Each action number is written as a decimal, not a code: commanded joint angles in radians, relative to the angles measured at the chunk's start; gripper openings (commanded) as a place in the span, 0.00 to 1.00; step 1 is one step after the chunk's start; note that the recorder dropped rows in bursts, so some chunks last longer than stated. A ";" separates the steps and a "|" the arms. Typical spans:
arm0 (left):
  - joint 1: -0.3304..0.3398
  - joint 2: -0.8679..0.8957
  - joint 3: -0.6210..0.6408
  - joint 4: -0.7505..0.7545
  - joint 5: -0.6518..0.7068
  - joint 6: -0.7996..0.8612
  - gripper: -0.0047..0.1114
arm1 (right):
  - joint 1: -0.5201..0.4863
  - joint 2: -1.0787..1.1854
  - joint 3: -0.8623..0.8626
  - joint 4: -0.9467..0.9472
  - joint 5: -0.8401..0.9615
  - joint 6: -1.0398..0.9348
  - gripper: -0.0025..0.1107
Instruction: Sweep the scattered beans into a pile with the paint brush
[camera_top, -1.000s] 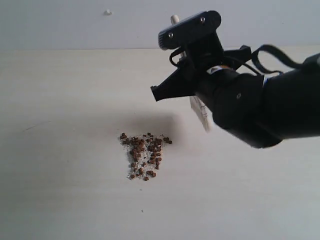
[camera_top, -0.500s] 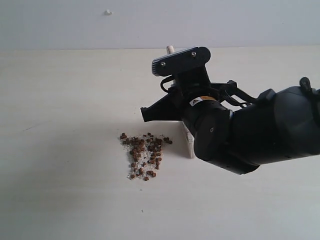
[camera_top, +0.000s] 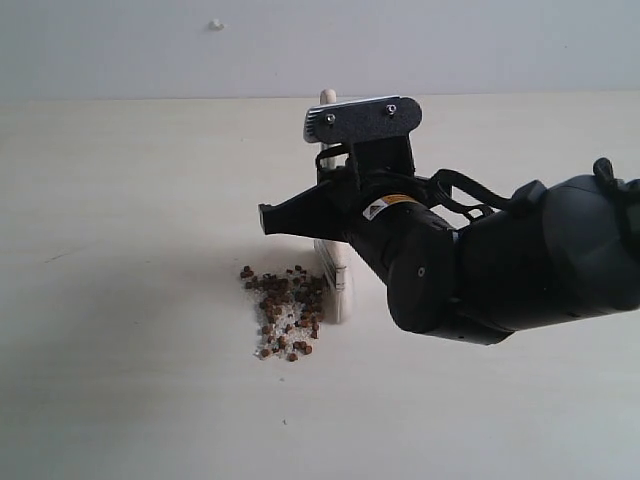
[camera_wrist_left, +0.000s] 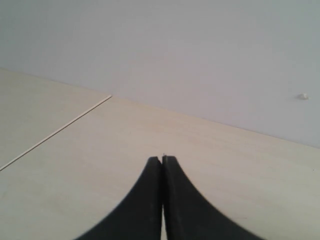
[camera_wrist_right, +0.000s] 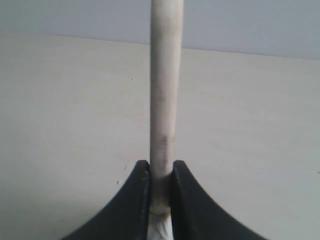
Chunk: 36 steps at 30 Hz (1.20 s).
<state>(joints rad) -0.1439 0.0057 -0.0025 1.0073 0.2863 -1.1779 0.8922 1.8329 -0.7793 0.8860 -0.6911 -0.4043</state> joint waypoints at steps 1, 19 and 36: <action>0.000 -0.006 0.003 0.005 0.000 -0.004 0.04 | 0.004 0.006 0.004 -0.011 0.009 0.036 0.02; 0.000 -0.006 0.003 0.005 0.000 -0.004 0.04 | 0.062 -0.115 0.004 -0.009 -0.121 0.101 0.02; 0.000 -0.006 0.003 0.005 0.000 -0.004 0.04 | 0.190 0.208 -0.320 0.314 -0.174 0.090 0.02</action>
<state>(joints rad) -0.1439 0.0057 -0.0025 1.0073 0.2863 -1.1779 1.0799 2.0125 -1.0579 1.0996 -0.8508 -0.2299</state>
